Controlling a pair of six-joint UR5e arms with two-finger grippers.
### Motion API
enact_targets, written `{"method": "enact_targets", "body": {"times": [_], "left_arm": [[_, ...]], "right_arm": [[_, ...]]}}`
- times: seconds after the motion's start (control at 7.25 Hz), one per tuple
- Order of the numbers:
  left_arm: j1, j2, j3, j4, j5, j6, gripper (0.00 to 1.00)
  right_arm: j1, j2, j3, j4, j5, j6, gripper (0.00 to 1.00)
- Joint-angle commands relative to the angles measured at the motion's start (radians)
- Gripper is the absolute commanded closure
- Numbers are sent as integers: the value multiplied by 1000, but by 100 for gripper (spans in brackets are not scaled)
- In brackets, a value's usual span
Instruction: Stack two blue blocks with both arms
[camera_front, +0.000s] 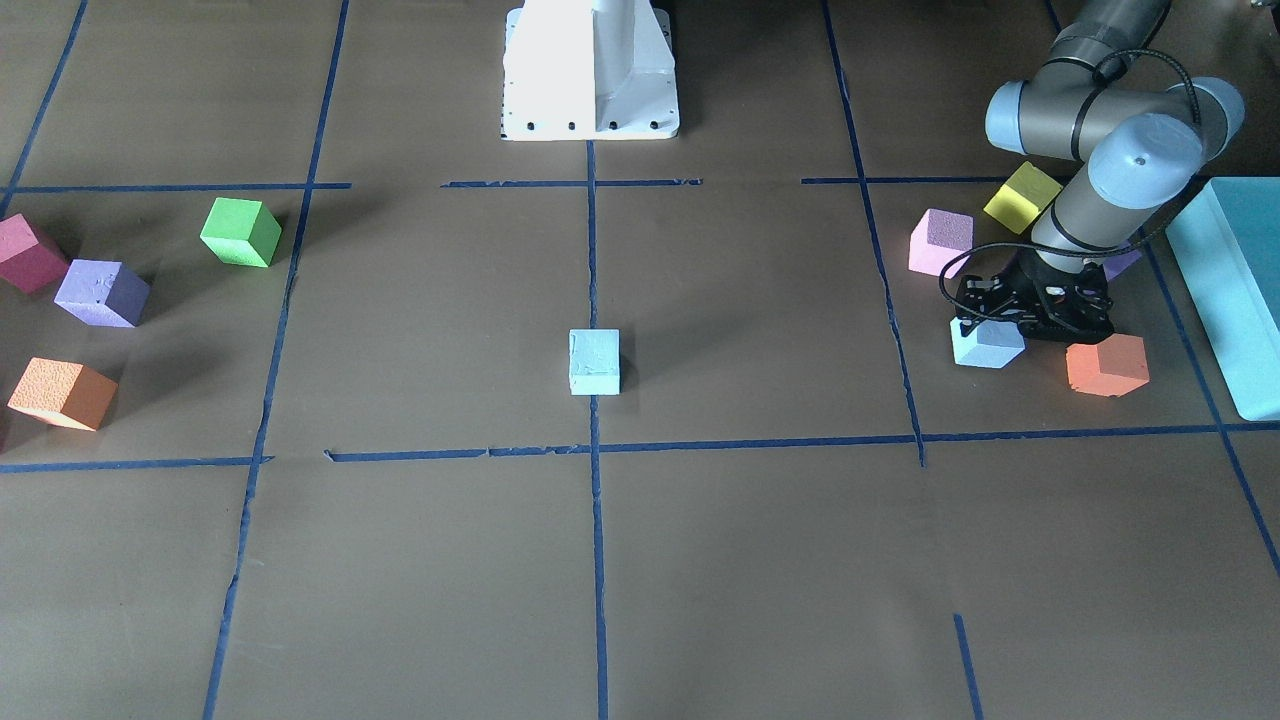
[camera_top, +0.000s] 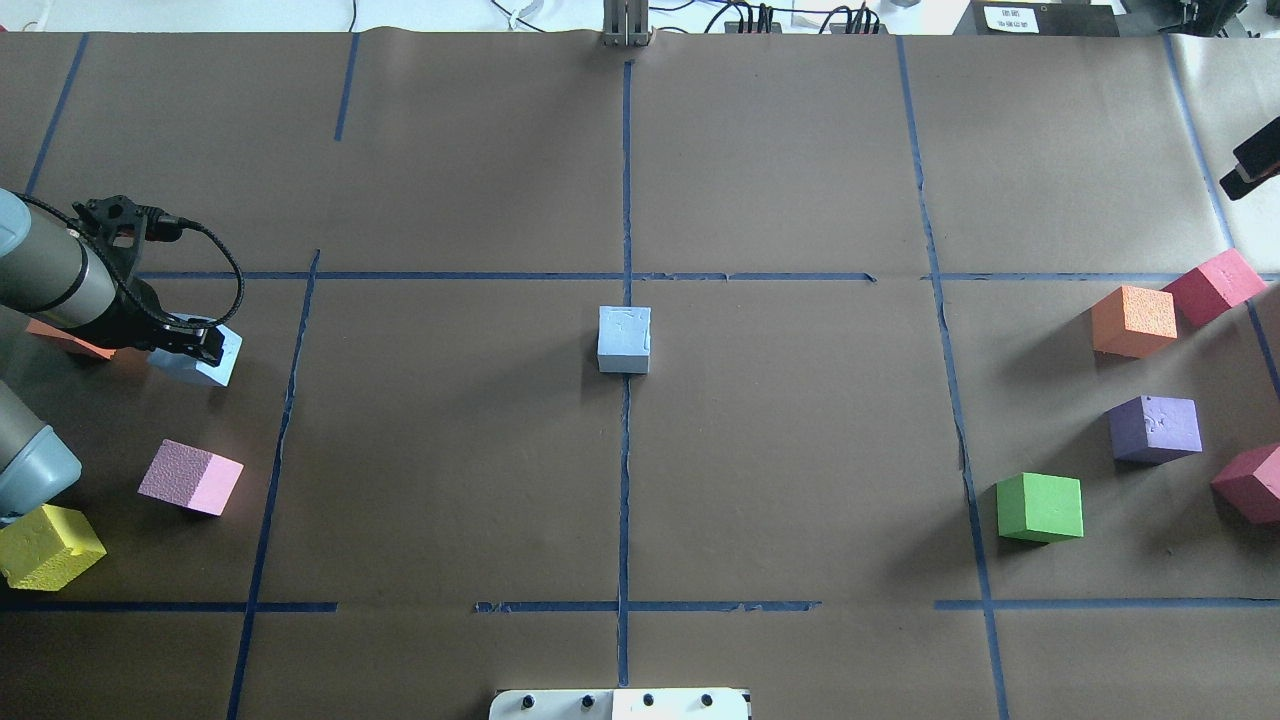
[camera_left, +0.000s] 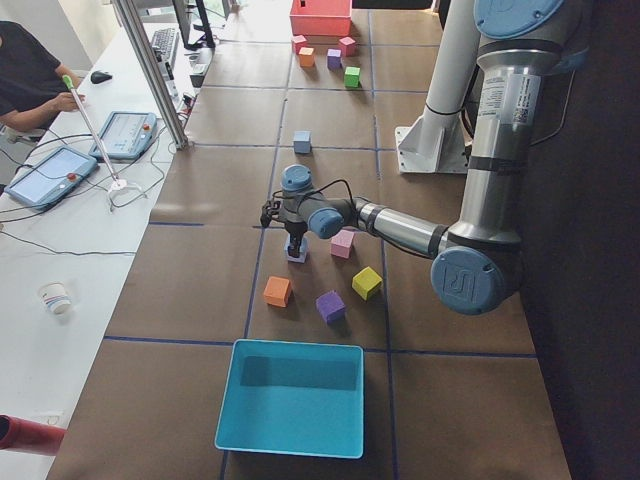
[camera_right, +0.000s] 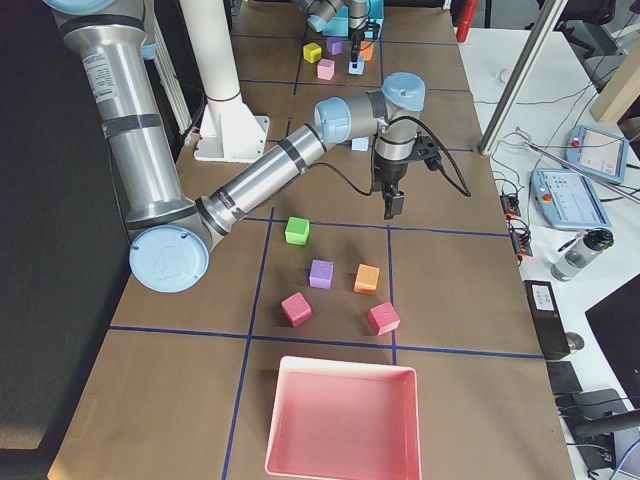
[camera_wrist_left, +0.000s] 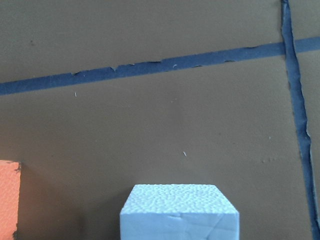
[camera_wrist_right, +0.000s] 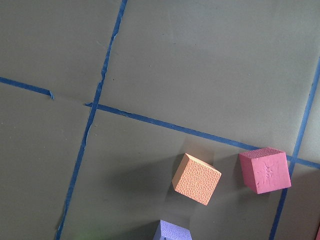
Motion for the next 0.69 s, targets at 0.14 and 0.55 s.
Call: {"method": "enact_targets", "body": {"times": [0.14, 0.55], "left_arm": [[5, -242, -190, 489, 8, -9, 92], [148, -466, -169, 601, 11, -211, 92]], "right_arm": [[35, -21, 5, 1, -3, 21, 0], [42, -55, -67, 94, -20, 15, 0]]}}
